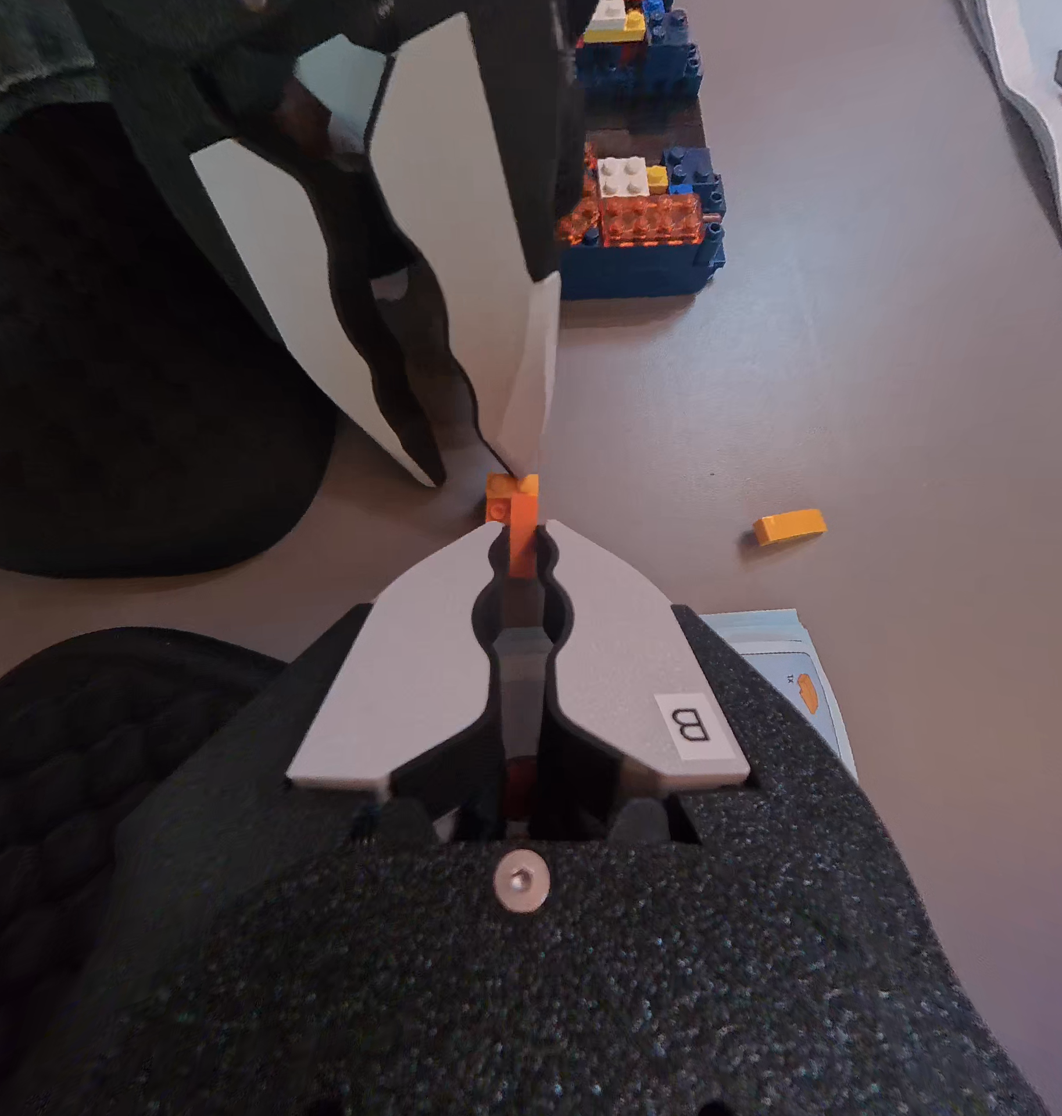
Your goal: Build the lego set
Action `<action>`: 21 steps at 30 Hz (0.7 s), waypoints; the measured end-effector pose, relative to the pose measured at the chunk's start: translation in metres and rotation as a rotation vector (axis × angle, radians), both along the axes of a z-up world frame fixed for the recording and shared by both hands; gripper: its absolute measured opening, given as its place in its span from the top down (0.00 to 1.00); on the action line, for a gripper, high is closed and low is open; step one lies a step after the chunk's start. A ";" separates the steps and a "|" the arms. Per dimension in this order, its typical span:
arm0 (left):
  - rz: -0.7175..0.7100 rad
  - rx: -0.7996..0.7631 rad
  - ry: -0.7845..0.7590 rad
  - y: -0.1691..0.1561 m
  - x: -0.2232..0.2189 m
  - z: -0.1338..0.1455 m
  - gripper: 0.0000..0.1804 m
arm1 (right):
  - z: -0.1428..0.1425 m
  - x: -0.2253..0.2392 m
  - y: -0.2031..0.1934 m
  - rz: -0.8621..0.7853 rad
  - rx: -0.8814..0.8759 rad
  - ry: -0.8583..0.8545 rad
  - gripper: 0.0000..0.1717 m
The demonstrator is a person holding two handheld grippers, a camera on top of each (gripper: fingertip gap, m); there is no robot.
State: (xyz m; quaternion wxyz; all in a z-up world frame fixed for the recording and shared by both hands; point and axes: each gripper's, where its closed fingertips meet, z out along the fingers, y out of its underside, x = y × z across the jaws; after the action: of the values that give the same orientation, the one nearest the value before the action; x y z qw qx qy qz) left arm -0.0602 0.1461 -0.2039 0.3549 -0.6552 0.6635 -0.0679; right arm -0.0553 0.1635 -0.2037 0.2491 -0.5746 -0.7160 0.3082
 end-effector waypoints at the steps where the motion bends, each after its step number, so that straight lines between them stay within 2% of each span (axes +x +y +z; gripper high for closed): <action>1: -0.007 0.009 0.006 0.000 0.000 0.000 0.86 | 0.000 0.000 0.000 -0.001 -0.014 0.003 0.96; 9: -0.022 0.043 0.014 -0.002 0.002 0.001 0.87 | 0.000 0.001 0.000 0.016 -0.023 0.014 0.96; 16: 0.009 0.064 0.026 0.000 0.002 0.001 0.89 | 0.001 0.000 0.003 0.093 0.093 0.078 0.96; 21: 0.016 0.070 0.027 0.000 0.003 0.001 0.89 | 0.003 0.001 0.003 0.071 -0.100 0.071 0.96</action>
State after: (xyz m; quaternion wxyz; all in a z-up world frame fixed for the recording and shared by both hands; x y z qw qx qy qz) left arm -0.0571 0.1461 -0.2026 0.3692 -0.6485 0.6649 -0.0328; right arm -0.0540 0.1661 -0.2008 0.2341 -0.5492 -0.7105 0.3726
